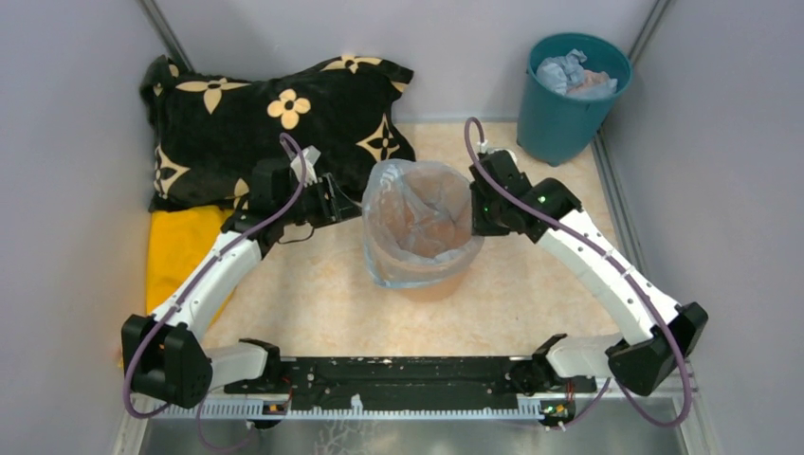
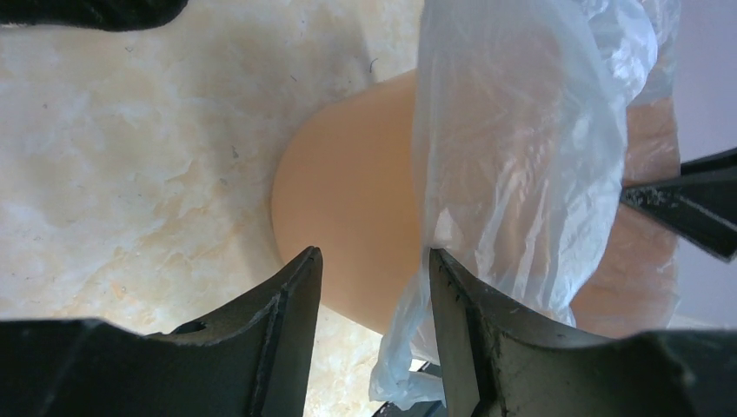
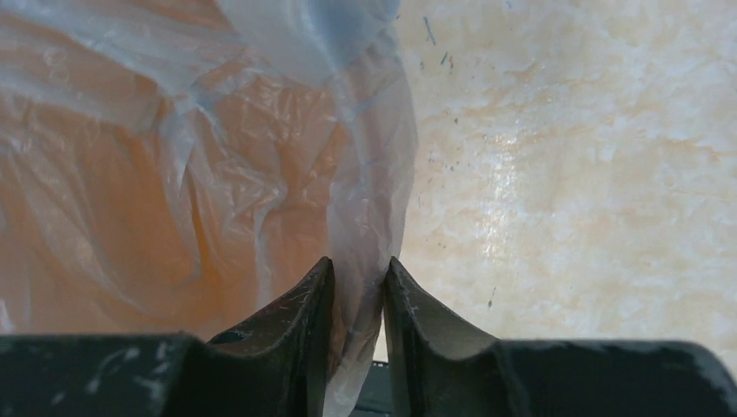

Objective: Put the trash bags into the trash bin

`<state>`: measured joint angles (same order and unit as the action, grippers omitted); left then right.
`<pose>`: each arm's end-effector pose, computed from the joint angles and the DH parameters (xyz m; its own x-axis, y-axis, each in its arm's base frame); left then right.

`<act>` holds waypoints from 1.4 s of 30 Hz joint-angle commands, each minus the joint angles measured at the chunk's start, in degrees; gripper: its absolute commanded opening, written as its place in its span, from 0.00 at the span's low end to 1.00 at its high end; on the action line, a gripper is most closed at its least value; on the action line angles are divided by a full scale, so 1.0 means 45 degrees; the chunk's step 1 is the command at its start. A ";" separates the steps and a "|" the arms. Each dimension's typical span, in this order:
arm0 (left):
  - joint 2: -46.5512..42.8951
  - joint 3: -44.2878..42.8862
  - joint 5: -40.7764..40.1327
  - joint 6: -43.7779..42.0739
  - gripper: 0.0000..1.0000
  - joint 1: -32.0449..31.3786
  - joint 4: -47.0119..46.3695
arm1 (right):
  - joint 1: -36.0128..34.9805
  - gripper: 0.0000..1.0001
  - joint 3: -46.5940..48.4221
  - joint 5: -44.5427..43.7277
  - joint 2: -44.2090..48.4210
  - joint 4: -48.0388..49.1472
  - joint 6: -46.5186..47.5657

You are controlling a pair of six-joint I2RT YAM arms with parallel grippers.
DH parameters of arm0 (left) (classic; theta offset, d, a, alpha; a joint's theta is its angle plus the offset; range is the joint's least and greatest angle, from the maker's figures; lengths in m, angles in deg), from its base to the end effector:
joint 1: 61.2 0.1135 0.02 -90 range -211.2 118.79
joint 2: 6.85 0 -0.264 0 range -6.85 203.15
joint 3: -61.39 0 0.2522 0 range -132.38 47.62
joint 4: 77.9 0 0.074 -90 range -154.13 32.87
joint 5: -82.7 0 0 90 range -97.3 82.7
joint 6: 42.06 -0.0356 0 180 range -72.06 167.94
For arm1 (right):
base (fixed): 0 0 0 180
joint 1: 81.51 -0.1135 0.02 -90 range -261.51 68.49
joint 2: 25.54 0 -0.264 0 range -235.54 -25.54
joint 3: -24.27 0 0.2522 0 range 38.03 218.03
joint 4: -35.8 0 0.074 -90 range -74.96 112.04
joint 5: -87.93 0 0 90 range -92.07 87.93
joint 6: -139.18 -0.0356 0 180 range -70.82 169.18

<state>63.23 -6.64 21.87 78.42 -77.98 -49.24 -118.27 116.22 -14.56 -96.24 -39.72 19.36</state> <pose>0.2558 -0.0953 0.2990 -0.7528 -0.2356 -0.6147 0.3150 0.6910 -0.6506 0.1899 0.1323 0.3658 -0.8045 0.0051 -0.5939 -0.0957 0.9858 0.1381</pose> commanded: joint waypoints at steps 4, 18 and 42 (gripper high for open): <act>-0.0445 0.0679 0.0635 0.0258 0.55 -0.0017 -0.0827 | 0.0064 0.14 0.2272 -0.1304 -0.1647 0.0208 0.1429; -0.2062 0.2538 0.1049 0.0466 0.33 -0.0022 -0.1375 | 0.1664 0.06 0.2353 -0.0034 -0.2132 0.1216 0.2851; -0.3773 0.5379 0.1695 0.1516 0.55 -0.0022 -0.3773 | 0.1771 0.07 0.2527 0.0609 -0.2593 0.1628 0.2940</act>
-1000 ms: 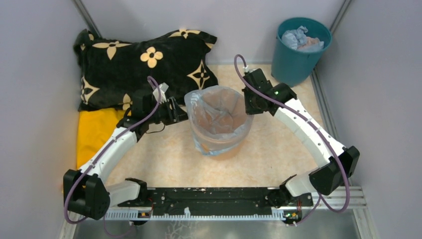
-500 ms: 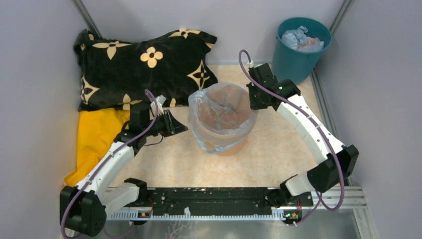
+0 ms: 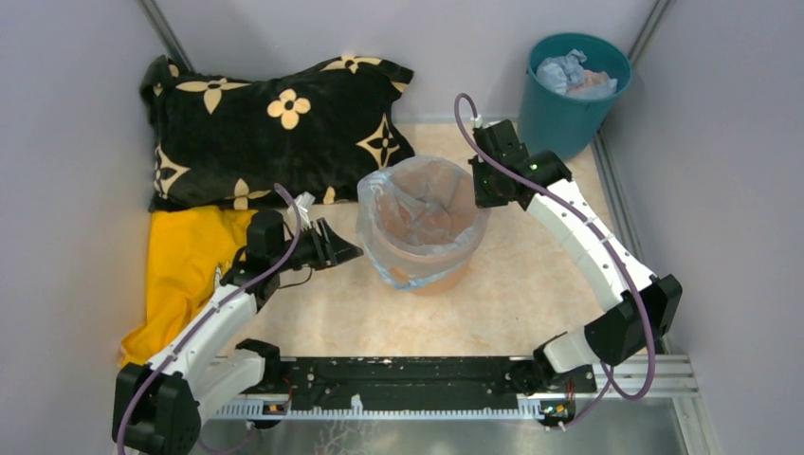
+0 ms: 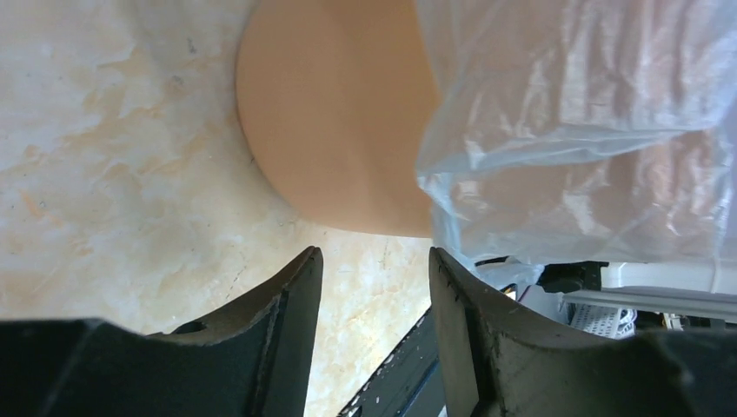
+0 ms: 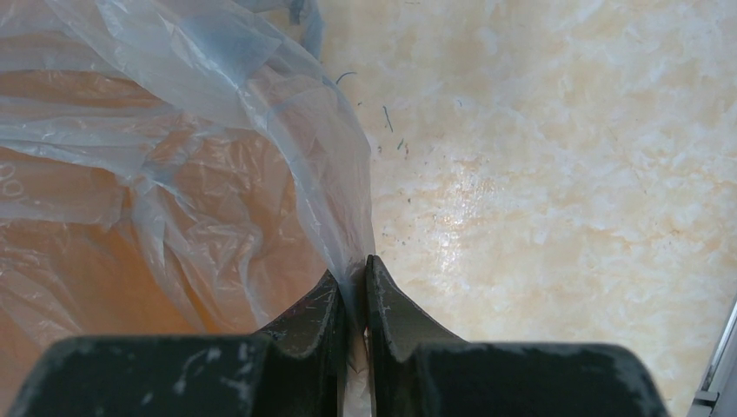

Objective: Put the trash bags into the trash bin

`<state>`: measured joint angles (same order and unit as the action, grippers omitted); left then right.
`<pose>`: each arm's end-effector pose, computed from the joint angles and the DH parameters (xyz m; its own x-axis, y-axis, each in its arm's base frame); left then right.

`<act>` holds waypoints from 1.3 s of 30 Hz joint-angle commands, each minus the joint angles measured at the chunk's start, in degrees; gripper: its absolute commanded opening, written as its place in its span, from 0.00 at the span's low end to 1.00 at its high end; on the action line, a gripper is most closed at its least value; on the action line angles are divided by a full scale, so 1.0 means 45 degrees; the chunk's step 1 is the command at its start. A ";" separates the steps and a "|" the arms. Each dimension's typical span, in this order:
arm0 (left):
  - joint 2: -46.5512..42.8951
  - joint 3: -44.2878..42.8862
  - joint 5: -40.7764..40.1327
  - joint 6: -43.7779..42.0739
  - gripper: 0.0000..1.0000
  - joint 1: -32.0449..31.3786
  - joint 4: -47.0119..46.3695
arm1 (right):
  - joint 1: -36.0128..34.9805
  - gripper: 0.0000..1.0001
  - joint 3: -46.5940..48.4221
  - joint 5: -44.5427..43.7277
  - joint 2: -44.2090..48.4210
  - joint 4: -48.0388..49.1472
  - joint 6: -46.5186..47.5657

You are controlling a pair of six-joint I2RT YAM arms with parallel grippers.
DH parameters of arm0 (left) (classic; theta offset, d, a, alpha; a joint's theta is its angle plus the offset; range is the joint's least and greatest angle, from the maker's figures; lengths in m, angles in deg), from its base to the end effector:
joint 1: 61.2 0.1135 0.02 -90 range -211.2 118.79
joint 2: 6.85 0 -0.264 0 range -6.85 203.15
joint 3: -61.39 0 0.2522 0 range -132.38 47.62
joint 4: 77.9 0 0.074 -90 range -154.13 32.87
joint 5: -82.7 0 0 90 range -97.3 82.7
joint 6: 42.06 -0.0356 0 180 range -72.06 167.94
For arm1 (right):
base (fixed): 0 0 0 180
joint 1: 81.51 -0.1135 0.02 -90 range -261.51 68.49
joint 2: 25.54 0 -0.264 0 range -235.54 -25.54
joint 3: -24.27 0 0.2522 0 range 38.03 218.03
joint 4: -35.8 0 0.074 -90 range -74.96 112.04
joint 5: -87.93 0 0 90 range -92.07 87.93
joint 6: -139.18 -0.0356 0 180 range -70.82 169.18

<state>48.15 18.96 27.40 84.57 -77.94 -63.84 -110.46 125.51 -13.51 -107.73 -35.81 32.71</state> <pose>0.1924 -0.0790 0.2286 -0.7765 -0.2787 -0.5651 0.3250 0.5912 -0.7381 0.2561 0.1336 0.3709 -0.7709 -0.1089 -0.6276 -0.1568 0.9874 0.0213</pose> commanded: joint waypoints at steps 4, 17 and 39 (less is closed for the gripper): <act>-0.0532 0.0022 0.0291 0.0585 0.53 -0.0032 -0.0332 | 0.0029 0.08 0.0359 0.0433 -0.0004 0.0869 -0.0057; -0.0318 0.1871 0.0840 0.2756 0.55 -0.0012 -0.6092 | 0.0029 0.08 0.0110 0.0758 0.0081 0.1062 -0.0034; 0.1363 0.1911 0.0872 0.2786 0.00 -0.0025 -0.7892 | 0.0059 0.06 -0.0107 0.0773 -0.0085 0.1435 -0.0064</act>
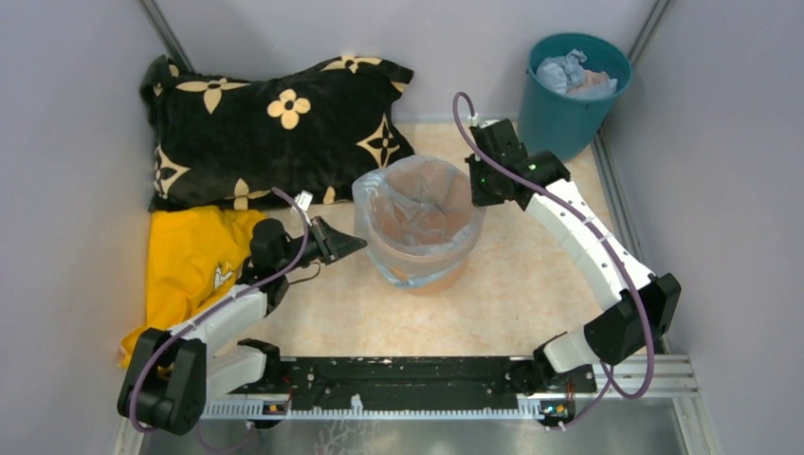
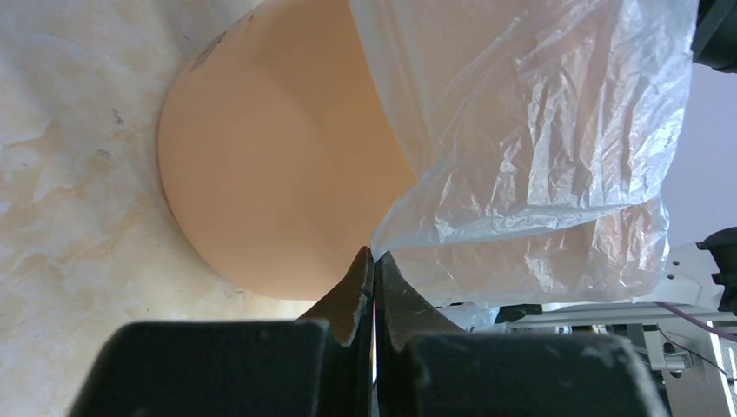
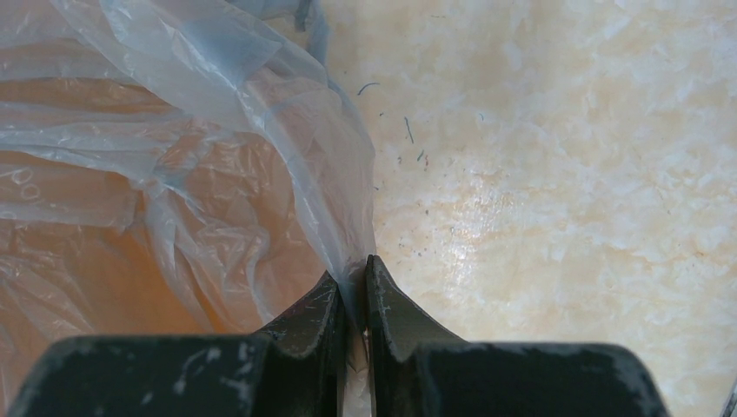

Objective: Put the trash bags into the trash bin

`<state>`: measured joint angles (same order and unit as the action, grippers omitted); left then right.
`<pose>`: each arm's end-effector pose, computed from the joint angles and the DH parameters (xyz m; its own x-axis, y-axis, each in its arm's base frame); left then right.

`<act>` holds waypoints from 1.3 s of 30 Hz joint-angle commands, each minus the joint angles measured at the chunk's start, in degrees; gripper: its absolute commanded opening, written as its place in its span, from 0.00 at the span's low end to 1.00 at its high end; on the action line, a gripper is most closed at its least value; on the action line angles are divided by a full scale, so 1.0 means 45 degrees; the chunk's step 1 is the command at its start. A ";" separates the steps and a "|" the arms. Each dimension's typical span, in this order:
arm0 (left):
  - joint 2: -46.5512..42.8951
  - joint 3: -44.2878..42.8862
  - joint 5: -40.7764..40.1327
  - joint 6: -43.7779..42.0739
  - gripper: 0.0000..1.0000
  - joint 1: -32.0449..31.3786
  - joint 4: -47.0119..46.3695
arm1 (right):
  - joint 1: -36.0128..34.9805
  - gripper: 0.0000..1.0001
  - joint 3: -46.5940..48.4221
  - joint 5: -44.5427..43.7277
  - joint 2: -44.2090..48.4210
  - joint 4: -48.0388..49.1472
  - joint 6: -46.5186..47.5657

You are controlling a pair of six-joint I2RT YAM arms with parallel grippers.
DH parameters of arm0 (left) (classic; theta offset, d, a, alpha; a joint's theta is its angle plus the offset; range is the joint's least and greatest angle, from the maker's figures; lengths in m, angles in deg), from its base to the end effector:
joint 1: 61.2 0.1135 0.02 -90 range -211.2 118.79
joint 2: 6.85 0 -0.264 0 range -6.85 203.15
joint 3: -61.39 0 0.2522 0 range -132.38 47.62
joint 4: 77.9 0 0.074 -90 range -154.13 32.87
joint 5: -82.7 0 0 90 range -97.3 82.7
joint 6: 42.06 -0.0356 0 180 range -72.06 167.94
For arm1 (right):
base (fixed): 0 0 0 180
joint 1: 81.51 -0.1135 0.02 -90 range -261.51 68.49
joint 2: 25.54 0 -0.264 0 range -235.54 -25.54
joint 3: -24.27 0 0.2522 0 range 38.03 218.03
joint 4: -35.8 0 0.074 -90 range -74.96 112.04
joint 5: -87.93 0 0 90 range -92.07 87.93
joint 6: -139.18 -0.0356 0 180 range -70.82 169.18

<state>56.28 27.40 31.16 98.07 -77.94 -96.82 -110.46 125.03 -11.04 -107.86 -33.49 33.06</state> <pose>0.2055 -0.0849 0.2081 -0.7319 -0.4074 -0.5462 0.3899 0.4069 -0.8261 0.2590 0.1369 0.3702 -0.7607 -0.1074 -0.6401 -0.1882 0.9804 0.0591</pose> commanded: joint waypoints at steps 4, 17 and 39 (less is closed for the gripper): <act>-0.0756 0.0813 -0.0166 -0.0182 0.00 -0.0047 -0.0719 | 0.0055 0.05 -0.0133 0.0268 -0.0036 0.1091 -0.0207; 0.1076 0.1744 -0.0992 0.0018 0.00 -0.0852 -0.2367 | 0.0047 0.02 -0.0393 0.0434 -0.0137 0.1387 -0.0382; 0.0913 -0.1426 -0.0514 -0.1156 0.09 -0.0940 0.1362 | 0.0135 0.70 0.1352 -0.0258 0.1184 -0.0818 -0.0336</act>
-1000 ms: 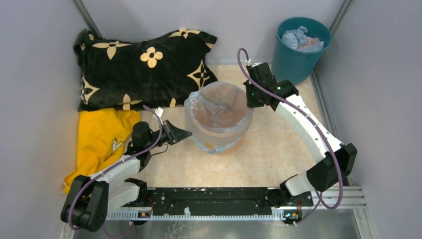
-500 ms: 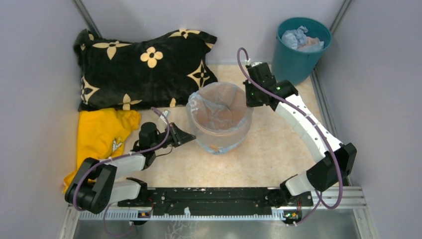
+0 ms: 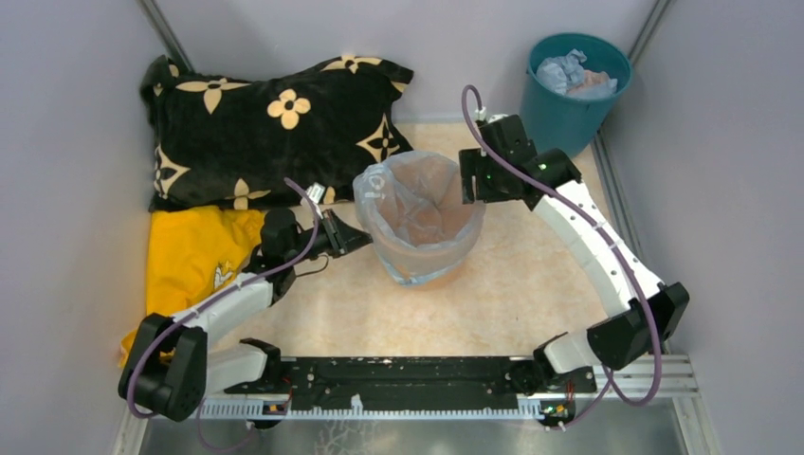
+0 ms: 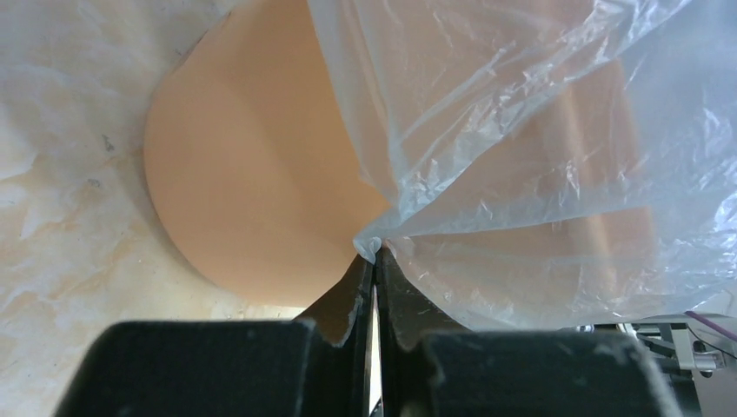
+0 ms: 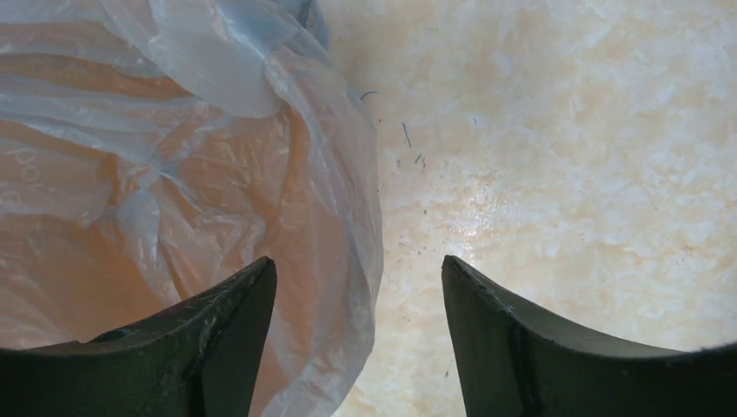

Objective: Put the trash bags into the trash bin

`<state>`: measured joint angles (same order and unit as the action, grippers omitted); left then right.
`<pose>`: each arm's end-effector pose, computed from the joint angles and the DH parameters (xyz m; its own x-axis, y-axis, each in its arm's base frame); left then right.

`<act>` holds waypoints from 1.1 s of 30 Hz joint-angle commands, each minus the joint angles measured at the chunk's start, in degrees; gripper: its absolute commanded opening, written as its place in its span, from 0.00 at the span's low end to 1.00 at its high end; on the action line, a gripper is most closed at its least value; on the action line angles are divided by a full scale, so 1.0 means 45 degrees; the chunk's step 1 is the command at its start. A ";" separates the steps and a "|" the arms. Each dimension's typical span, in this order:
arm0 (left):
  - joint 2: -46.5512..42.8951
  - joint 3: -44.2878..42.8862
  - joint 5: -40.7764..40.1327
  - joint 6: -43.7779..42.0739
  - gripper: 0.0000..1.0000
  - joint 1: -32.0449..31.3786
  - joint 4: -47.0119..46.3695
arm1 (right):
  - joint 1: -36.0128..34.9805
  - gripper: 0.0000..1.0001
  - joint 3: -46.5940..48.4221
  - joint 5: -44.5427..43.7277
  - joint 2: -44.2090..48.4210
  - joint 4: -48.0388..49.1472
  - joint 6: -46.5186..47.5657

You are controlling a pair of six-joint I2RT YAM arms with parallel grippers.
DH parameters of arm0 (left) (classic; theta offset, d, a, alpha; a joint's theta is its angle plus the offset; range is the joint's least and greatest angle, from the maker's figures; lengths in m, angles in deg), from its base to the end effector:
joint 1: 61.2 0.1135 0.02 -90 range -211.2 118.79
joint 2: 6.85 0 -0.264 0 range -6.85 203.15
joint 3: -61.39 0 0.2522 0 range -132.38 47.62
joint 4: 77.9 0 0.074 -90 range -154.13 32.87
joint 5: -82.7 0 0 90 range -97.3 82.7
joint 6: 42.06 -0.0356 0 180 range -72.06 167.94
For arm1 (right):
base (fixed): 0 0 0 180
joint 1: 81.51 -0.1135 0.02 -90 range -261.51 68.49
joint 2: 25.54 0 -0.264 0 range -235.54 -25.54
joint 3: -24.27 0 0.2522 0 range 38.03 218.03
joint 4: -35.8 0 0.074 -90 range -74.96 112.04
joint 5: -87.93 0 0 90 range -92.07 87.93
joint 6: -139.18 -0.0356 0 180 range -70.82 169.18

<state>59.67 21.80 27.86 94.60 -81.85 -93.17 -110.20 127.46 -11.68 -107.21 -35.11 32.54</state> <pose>0.2180 -0.1040 0.2206 -0.7233 -0.3628 -0.5875 0.4225 0.4404 -0.7922 0.2550 0.1328 0.3844 -0.7463 -0.0866 -0.6599 -0.1715 0.9830 0.0650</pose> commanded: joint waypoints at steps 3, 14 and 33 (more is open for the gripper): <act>0.0283 0.0031 0.0248 -0.0281 0.09 -0.0080 0.0279 | 0.0073 0.70 0.0515 0.0366 0.1674 -0.0669 -0.0624; 0.0921 0.0368 0.0517 0.0121 0.10 -0.0075 -0.0724 | -0.0297 0.63 -0.2517 0.1826 0.6025 -0.0344 -0.2858; 0.0799 0.0029 0.0654 0.0185 0.12 -0.0074 -0.0699 | -0.3024 0.52 -1.0438 0.0799 0.9263 0.7289 -0.9071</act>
<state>63.93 23.18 29.56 95.89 -81.85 -94.59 -123.07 82.32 -4.64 -67.30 -13.60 -1.98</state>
